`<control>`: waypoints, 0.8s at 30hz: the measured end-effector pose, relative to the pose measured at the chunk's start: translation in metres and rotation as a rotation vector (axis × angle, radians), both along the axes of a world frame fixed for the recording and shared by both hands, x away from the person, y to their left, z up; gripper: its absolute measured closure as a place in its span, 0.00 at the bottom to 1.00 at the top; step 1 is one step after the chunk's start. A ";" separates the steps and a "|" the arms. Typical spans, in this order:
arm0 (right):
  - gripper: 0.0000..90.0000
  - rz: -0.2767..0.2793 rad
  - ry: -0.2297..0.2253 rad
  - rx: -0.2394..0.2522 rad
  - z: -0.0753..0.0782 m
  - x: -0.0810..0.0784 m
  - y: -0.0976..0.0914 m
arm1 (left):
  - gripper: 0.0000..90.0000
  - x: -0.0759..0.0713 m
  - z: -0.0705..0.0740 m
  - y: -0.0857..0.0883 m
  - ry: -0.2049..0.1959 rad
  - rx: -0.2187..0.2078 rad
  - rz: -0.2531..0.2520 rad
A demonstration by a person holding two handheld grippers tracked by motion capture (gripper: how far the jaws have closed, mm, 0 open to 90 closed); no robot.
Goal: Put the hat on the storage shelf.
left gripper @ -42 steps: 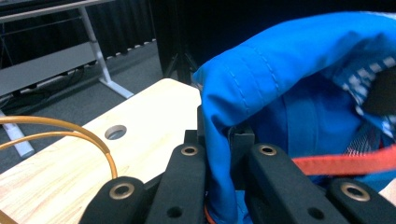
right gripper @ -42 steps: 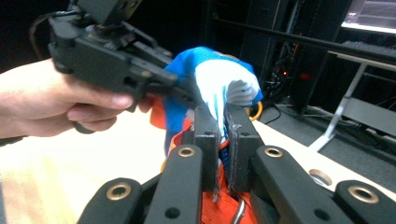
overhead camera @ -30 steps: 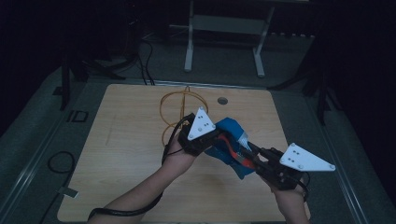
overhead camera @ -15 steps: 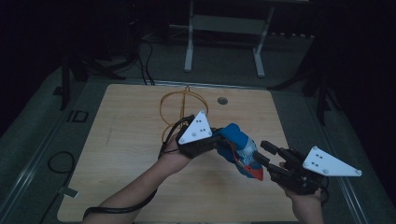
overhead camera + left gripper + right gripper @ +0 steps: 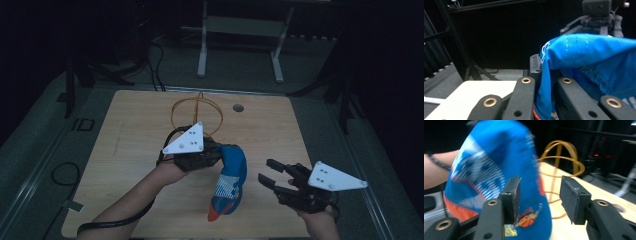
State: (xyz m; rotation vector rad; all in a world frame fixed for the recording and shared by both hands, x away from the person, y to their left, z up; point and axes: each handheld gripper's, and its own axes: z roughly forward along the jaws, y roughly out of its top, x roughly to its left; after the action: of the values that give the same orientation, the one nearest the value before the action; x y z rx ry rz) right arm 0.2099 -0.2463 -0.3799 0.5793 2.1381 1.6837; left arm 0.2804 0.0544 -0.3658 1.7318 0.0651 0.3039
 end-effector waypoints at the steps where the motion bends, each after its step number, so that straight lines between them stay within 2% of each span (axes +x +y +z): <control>1: 0.52 0.009 0.003 0.002 -0.002 0.000 0.004 | 0.99 0.000 0.000 -0.001 0.002 0.005 0.011; 4: 0.49 0.035 0.010 -0.017 -0.008 0.003 0.019 | 0.99 -0.001 -0.001 -0.003 -0.002 -0.004 0.008; 8: 0.48 0.032 0.022 -0.037 -0.014 0.010 0.031 | 0.99 -0.002 -0.001 -0.007 -0.021 0.005 0.021; 10: 0.49 0.022 0.015 -0.054 -0.017 0.012 0.035 | 0.99 -0.001 -0.001 -0.009 -0.014 0.001 0.024; 13: 0.60 0.004 0.002 -0.070 -0.019 0.014 0.038 | 0.99 0.000 -0.001 -0.009 -0.007 -0.002 0.036; 17: 0.91 -0.032 -0.021 -0.080 -0.018 0.014 0.037 | 0.99 0.002 -0.003 -0.007 -0.003 -0.001 0.050; 18: 1.00 -0.038 -0.023 -0.082 -0.017 0.014 0.035 | 0.99 0.002 -0.003 -0.006 0.009 -0.008 0.046; 24: 1.00 -0.070 -0.030 -0.057 -0.011 0.012 0.027 | 0.99 0.002 -0.004 0.004 0.020 -0.012 0.059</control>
State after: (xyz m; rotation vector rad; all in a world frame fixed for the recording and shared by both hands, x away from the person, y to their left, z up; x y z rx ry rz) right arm 0.2216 -0.2189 -0.3913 0.6022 2.1123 1.5795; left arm 0.2824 0.0581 -0.3697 1.7230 0.1326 0.3295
